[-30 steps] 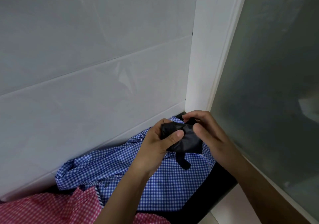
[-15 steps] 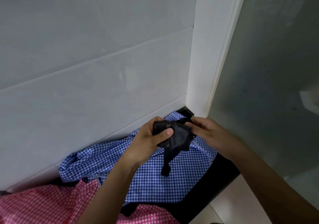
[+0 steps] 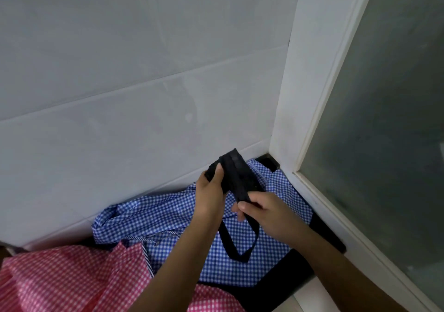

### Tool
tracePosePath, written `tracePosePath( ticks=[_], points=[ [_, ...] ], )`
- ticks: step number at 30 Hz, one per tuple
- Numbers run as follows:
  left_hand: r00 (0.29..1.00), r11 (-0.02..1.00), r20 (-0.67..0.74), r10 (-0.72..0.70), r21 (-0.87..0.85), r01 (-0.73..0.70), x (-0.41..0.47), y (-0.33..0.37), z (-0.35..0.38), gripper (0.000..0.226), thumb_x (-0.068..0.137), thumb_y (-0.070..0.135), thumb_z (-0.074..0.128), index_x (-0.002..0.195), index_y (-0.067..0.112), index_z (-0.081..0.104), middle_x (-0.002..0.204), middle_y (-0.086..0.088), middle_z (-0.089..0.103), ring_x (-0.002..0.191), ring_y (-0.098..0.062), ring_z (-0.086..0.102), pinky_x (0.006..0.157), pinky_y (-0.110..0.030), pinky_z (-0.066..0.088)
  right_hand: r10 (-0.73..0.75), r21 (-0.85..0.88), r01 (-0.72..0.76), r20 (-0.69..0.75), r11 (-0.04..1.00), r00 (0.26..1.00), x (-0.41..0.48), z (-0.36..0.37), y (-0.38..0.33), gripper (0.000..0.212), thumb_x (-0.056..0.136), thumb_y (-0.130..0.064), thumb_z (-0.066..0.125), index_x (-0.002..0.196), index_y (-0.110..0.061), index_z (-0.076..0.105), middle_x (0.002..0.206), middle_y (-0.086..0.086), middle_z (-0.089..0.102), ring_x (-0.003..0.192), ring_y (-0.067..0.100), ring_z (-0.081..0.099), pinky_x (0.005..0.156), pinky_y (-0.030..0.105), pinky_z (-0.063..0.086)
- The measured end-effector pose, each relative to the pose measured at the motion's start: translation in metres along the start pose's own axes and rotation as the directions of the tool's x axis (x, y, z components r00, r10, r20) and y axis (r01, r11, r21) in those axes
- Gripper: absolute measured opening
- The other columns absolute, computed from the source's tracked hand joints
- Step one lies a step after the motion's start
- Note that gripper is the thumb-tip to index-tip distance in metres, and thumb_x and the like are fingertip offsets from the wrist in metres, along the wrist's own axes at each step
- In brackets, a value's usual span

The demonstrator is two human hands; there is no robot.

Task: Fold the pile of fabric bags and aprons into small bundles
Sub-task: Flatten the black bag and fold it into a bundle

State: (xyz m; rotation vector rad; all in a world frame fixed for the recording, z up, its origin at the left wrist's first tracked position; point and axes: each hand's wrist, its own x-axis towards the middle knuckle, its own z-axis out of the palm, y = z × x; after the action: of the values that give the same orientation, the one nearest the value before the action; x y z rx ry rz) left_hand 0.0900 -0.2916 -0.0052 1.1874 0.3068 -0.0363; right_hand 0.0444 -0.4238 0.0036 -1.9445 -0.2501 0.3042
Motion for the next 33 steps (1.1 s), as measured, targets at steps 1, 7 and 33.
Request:
tracePosePath(
  ticks=[1,7,33],
  points=[
    [0.996,0.991,-0.047,-0.071,-0.115,0.065,0.006,0.000,0.002,0.024,0.100,0.022,0.048,0.100,0.004,0.064,0.085,-0.006,0.070,0.077,-0.014,0.067,0.066,-0.025,0.054,0.029,0.035,-0.030,0.024,0.999,0.999,0.001,0.000,0.004,0.027,0.098,-0.016,0.051,0.077,-0.014,0.067,0.081,0.002,0.072,0.085,0.003,0.066,0.078,0.007,0.044],
    [0.952,0.604,-0.120,-0.282,-0.793,0.079,0.042,0.022,-0.026,0.020,0.100,0.010,0.045,0.091,-0.001,0.059,0.100,-0.014,0.062,0.085,-0.024,0.059,0.065,-0.030,0.054,0.170,0.161,-0.175,0.045,0.971,0.984,-0.004,-0.018,0.047,0.020,0.090,-0.013,0.063,0.074,-0.007,0.073,0.061,0.008,0.063,0.061,0.016,0.058,0.061,0.022,0.045],
    [0.975,0.918,-0.046,-0.217,-0.350,0.188,0.024,0.003,-0.030,0.022,0.094,0.007,0.055,0.116,0.007,0.058,0.105,-0.007,0.066,0.093,-0.017,0.063,0.076,-0.026,0.054,-0.230,0.801,0.114,0.030,0.587,0.973,-0.013,-0.043,0.011,0.017,0.073,-0.024,0.057,0.067,-0.015,0.071,0.064,0.002,0.063,0.062,0.013,0.056,0.075,0.027,0.050]
  ],
)
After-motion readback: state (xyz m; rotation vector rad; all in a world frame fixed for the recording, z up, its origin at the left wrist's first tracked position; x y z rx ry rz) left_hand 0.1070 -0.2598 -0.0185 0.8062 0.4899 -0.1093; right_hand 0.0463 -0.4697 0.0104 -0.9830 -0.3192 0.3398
